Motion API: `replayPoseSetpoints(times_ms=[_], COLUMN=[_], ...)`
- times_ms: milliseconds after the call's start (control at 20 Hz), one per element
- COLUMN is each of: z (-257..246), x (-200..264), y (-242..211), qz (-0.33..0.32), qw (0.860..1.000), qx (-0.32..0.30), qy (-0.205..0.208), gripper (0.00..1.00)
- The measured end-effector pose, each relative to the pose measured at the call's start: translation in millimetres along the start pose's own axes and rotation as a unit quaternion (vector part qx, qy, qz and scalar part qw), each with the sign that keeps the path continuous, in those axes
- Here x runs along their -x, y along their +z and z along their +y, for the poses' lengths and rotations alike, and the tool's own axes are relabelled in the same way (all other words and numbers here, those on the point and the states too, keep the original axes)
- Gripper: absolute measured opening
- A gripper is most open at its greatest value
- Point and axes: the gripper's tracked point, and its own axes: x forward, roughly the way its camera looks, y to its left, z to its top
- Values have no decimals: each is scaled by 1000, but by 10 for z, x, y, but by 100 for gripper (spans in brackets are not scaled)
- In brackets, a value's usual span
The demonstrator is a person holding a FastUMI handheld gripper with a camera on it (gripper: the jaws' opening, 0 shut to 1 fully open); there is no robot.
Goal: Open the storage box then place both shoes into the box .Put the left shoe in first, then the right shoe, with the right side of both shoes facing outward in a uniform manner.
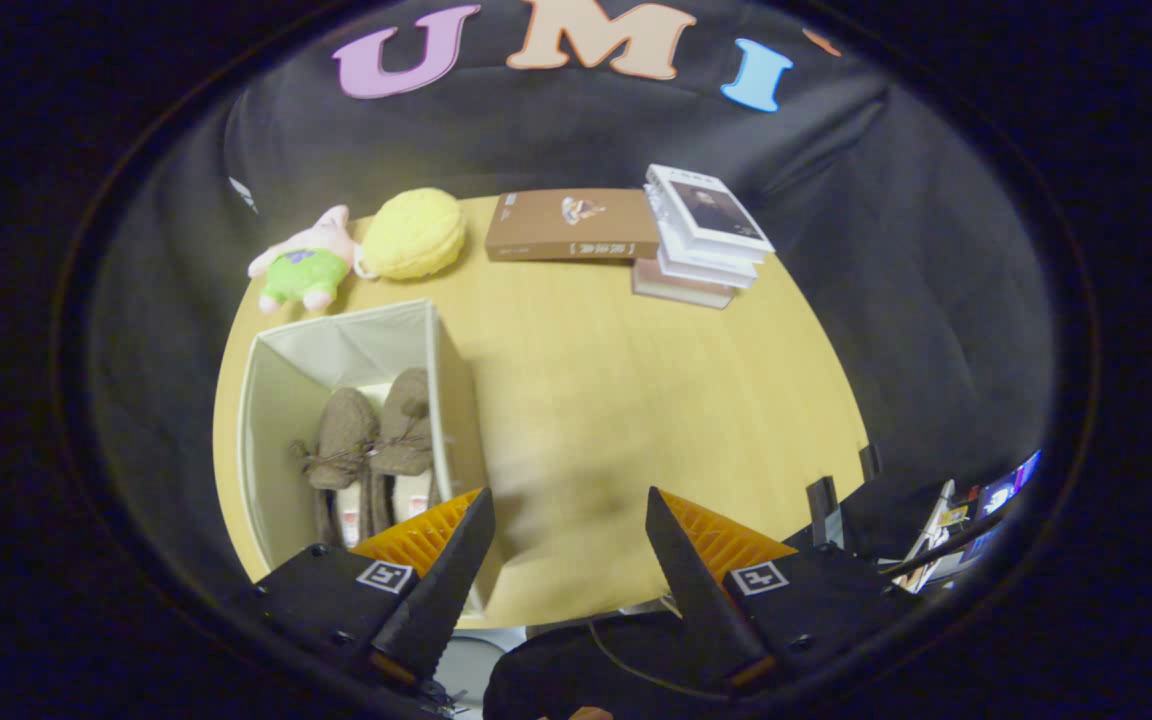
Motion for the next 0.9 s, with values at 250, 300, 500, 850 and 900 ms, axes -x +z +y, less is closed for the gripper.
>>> replayPoseSetpoints(times_ms=[250, 300, 500, 850, 900], z=[-435, -527, -925, -1157, -1191], x=[-312, -351, -465, -261, -236], y=[345, 441, 746, 1419, 1472], qz=[-103, -129, -209, -379, -394], qw=[991, 988, 976, 922, 916], qx=[-73, -76, -52, -35, -33], qy=[41, 45, 33, 64, 63], gripper=[99, 99, 99, 98, 98])
